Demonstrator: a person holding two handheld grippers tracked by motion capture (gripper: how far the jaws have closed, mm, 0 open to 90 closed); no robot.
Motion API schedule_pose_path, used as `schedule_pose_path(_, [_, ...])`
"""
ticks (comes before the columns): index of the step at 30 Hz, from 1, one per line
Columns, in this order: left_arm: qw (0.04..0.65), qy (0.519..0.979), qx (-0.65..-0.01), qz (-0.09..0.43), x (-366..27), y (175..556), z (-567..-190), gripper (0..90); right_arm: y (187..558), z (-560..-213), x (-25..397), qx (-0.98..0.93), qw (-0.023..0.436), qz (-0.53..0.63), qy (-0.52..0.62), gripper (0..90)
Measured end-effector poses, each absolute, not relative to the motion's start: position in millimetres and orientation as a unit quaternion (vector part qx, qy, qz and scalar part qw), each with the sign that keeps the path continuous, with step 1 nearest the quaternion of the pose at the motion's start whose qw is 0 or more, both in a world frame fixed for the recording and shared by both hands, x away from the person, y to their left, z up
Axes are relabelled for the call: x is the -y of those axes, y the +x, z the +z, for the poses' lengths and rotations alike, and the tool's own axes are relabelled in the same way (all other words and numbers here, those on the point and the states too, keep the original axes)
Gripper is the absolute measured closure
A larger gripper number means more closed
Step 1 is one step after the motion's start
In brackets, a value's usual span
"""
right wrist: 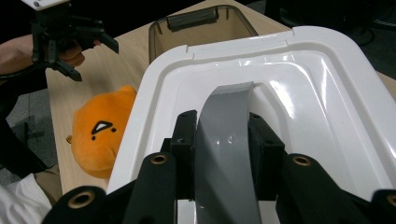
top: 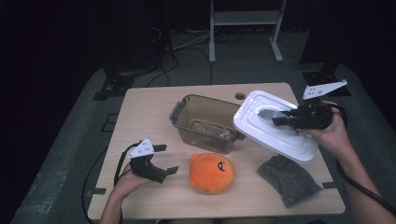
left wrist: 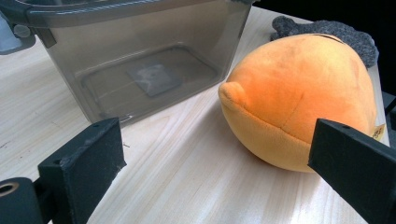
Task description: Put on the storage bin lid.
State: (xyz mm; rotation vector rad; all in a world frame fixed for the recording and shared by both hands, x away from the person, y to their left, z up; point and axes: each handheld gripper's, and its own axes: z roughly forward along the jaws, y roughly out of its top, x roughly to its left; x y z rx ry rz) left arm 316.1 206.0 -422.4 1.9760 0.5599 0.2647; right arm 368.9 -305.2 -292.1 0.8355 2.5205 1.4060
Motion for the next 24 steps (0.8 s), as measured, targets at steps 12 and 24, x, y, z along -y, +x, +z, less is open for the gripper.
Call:
schedule_pose_path(12, [0.515,0.817,-0.234,0.112,-207,316,-421,2.8,351,-308,336,-0.826,0.069,0.470,0.305,67.2])
schedule_pose_path(24, [0.514,0.817,-0.236,0.116,-209,317,-422,2.8,339,-331,355,-0.821,0.060,0.463,0.329,67.2])
